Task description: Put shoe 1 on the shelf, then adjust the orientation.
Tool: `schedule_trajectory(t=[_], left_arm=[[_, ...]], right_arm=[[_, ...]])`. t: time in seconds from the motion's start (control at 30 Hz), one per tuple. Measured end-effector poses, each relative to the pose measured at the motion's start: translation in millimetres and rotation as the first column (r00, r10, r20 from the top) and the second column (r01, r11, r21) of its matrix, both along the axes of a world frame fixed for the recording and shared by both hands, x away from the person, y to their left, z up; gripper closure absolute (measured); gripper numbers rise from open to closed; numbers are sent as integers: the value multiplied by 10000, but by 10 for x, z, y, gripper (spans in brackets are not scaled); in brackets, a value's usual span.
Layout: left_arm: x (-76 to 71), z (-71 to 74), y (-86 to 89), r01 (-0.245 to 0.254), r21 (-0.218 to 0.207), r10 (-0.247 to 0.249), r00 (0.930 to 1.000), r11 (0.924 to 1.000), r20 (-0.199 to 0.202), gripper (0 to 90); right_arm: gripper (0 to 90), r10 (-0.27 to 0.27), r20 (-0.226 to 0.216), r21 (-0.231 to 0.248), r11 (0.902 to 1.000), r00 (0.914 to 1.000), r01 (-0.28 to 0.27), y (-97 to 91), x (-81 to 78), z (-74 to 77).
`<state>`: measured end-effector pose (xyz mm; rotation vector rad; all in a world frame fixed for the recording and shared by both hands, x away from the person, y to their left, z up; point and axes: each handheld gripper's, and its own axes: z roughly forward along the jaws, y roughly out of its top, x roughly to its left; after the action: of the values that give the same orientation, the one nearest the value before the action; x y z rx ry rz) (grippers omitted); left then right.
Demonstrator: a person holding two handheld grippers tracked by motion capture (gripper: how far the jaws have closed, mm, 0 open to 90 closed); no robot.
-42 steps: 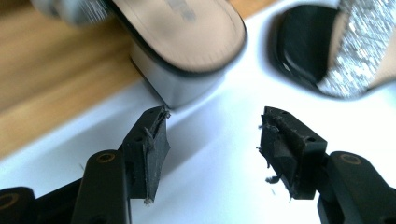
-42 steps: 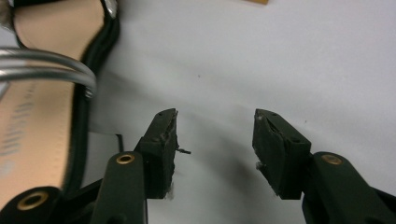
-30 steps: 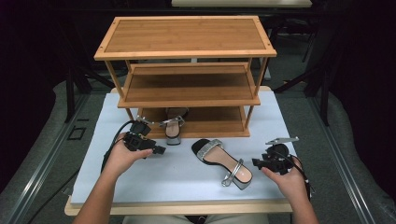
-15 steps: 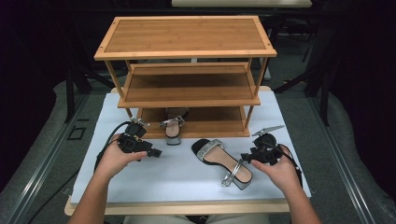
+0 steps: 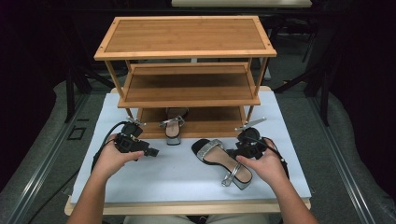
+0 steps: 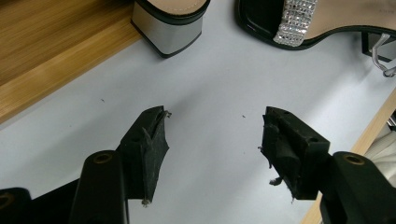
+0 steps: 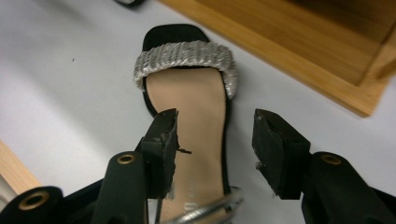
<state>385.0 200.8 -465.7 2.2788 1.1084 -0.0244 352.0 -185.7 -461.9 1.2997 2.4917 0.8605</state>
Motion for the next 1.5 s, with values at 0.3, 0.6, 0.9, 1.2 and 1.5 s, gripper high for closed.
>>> schedule_trajectory(t=[0.3,0.6,0.9,1.2,1.5], left_arm=[[-14,9,17,-79,28,79,10000,10000,58,398],[-2,-12,28,-198,75,198,9998,9998,20,397],[2,-27,36,-218,52,219,9998,9997,-11,397],[3,-31,45,-250,38,250,9997,9997,-29,397],[22,-65,36,-298,104,300,9995,9995,-111,397]], right_arm=[[499,503,-672,-502,9973,9965,-538,208,91,-233],[487,642,-1051,-787,9942,9924,-727,247,124,-333],[468,796,-1511,-1055,9898,9853,-962,265,124,-366],[432,830,-2140,-1171,9870,9733,-1100,205,123,-309],[393,637,-2423,-1360,9858,9681,-989,155,143,-337]])
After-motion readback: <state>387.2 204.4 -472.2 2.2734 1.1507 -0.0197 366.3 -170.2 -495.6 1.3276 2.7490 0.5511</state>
